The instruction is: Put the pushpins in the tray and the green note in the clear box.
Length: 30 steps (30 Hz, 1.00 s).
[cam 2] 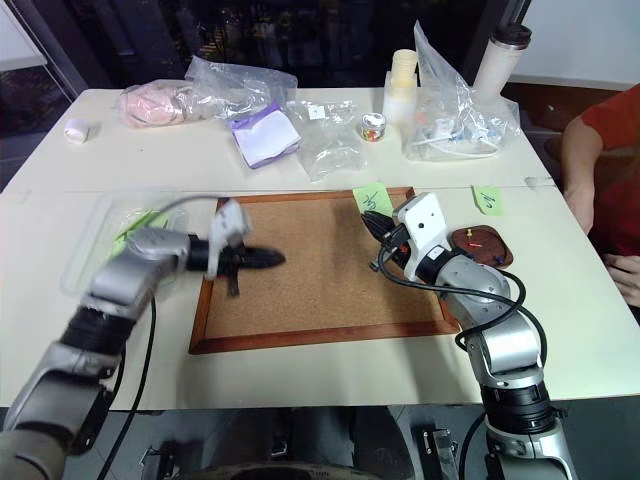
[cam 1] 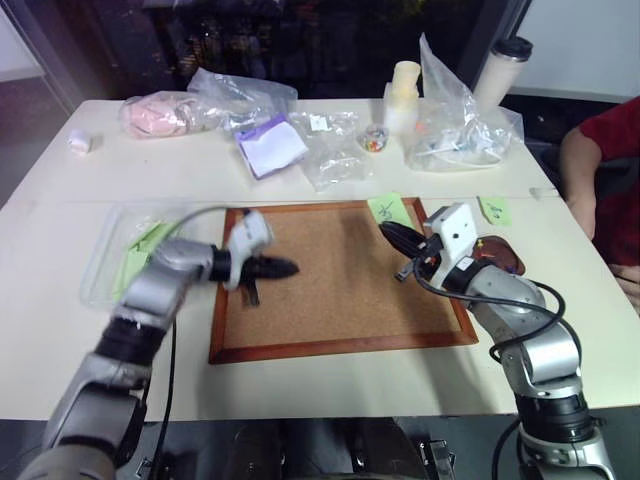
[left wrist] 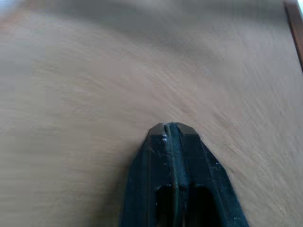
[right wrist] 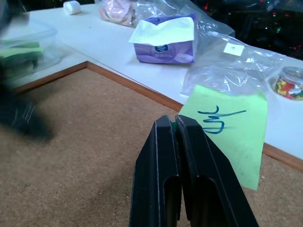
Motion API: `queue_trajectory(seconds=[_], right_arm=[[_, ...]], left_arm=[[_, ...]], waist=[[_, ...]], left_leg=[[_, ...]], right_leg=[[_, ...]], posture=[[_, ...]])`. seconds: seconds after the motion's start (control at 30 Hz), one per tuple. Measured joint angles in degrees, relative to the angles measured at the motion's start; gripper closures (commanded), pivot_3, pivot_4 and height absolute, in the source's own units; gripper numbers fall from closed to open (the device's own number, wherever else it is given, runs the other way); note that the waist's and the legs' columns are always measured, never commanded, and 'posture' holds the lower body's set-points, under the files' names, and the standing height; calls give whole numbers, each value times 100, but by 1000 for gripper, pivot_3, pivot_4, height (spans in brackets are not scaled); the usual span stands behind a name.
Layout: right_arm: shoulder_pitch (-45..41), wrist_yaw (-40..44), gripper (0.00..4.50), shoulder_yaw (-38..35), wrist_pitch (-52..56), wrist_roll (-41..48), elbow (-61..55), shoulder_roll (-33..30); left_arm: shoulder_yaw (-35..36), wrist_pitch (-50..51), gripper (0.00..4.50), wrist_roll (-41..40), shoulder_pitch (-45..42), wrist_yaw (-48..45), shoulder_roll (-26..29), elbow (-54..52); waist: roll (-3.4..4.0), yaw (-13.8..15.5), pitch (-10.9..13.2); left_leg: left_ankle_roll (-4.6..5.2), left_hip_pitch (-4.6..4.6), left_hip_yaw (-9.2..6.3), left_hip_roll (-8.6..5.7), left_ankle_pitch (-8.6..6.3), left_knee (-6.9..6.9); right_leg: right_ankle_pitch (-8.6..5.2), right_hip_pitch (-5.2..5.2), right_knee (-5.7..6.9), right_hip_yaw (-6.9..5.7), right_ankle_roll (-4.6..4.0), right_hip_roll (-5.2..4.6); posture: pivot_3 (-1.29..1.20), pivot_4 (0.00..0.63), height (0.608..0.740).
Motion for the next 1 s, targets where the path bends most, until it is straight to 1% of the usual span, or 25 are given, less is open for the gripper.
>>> queue_trajectory(seconds=[0.03, 0.1, 0.2, 0.27, 0.37, 0.47, 0.53, 0.6, 0.7, 0.9, 0.93, 1.0], right_arm=[[-2, 6, 4500, 0, 12, 1, -2, -9], [-22, 25, 4500, -1, 14, 0, 6, -50], [-112, 54, 4500, 0, -54, -11, 38, -130], [-182, 65, 4500, 3, -91, -19, 84, -150], [-286, 102, 4500, 22, -225, -71, 203, -196], [-404, 138, 4500, 59, -334, -138, 287, -217], [-463, 177, 4500, 117, -358, -173, 292, -223], [-467, 202, 4500, 146, -362, -183, 285, -225], [-450, 220, 4500, 151, -354, -208, 265, -239], [-435, 240, 4500, 203, -321, -231, 118, -261], [-430, 238, 4500, 204, -315, -232, 89, -264], [-416, 236, 4500, 210, -308, -238, 24, -267]], left_arm=[[247, 94, 2570, -151, -298, 25, -2, 108], [653, 293, 1514, -458, -847, 66, -121, 370], [891, 652, 54, -842, -1268, 82, -448, 738], [890, 926, 54, -992, -1305, 79, -682, 978], [952, 1553, 54, -1166, -1642, 383, -1199, 1715], [1362, 2333, 54, -1561, -2136, 805, -1780, 2452], [1775, 2550, 54, -1739, -2507, 1342, -2195, 3049], [1941, 2605, 54, -1820, -2634, 1558, -2431, 3352], [1950, 2603, 54, -1839, -2642, 1608, -2775, 3640], [1993, 2069, 54, -1711, -2971, 1777, -3201, 4517], [2045, 1967, 284, -1708, -3026, 1815, -3248, 4661], [2160, 1802, 902, -1710, -3087, 1880, -3316, 4864]], waist=[[0, 5, 0], [0, 11, 0], [1, 4, -1], [1, -2, 0], [-7, 6, 5], [-12, 4, 9], [-15, 1, 10], [-15, -24, 10], [-14, -25, 10], [-15, -1, 11], [-15, -2, 11], [-15, -8, 11]], left_leg=[[-1, -6, 0, -4, 0, 0], [3, -8, 2, -8, -2, -5], [5, -8, 4, -8, -3, -9], [5, -8, 7, -8, -3, -9], [6, -8, 8, -8, -4, -6], [7, -9, 7, -11, -4, -5], [7, -9, 4, -12, -4, -6], [3, -9, 3, -12, -2, -10], [-22, -9, 7, -11, 12, -14], [-18, -9, 9, -13, 10, -10], [-18, -9, 9, -13, 10, -10], [-18, -9, 9, -13, 10, -11]], right_leg=[[0, -7, 1, 3, 1, -6], [0, -5, -12, 4, 2, -8], [-1, -1, -30, 4, 3, -10], [-1, -2, -29, 4, 3, -9], [0, -2, -19, -1, 3, -6], [0, -1, -17, 0, 4, -6], [0, -2, -19, 1, 5, -6], [0, -5, -20, 3, 5, -5], [0, -9, -18, 2, 4, -3], [0, -6, -16, 2, 5, -4], [0, -6, -17, 2, 5, -4], [0, -7, -17, 2, 5, -3]], posture=[[0, 150, 734], [0, 150, 734], [0, 150, 734], [0, 150, 734], [0, 150, 734], [0, 150, 734], [0, 150, 734], [0, 150, 734], [0, 150, 734], [0, 150, 734], [0, 150, 734], [0, 150, 734]])
